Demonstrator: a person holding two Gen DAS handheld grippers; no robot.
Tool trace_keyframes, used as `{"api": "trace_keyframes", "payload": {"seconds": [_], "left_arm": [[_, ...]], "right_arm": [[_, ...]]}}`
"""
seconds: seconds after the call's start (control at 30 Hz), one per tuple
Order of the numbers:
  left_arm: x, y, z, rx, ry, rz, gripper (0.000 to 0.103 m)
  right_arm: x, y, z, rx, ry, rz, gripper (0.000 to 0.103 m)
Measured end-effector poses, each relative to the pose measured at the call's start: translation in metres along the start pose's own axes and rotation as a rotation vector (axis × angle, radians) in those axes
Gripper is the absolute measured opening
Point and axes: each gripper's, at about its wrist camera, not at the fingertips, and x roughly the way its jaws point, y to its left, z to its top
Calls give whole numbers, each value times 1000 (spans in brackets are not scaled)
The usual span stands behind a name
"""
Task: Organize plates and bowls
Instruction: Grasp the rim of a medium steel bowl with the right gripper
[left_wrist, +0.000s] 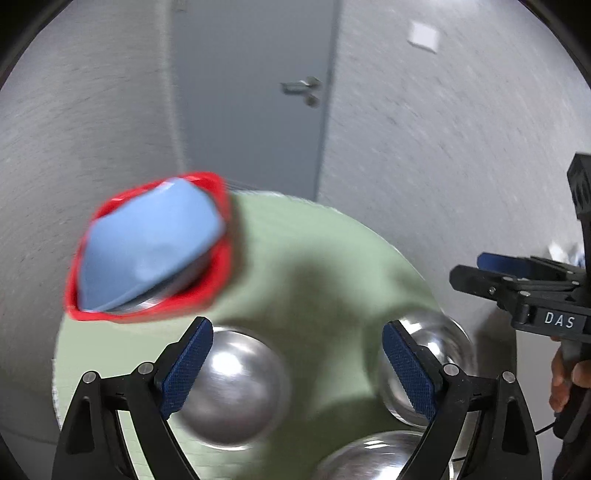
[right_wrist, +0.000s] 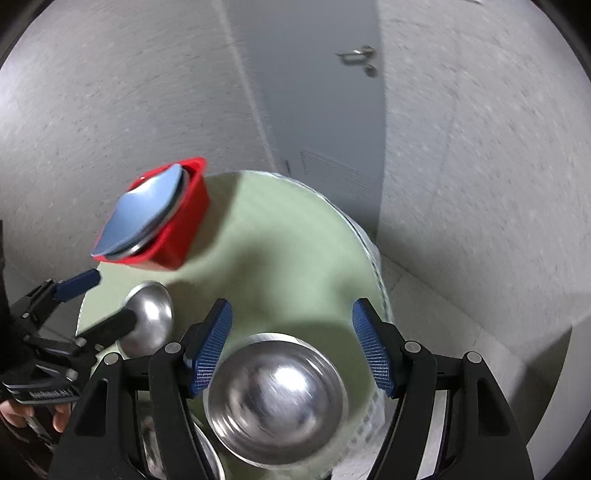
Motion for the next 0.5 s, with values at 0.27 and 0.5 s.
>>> {"api": "trace_keyframes", "payload": {"seconds": [0.27,0.5], "left_arm": [[36,-46,-5,67,142,-16,91],[69,-54,6,78,253,19,64]], "right_arm": [[13,-40,-44,96,75,10,69],[38,-44,-71,123,158,123,54]]}}
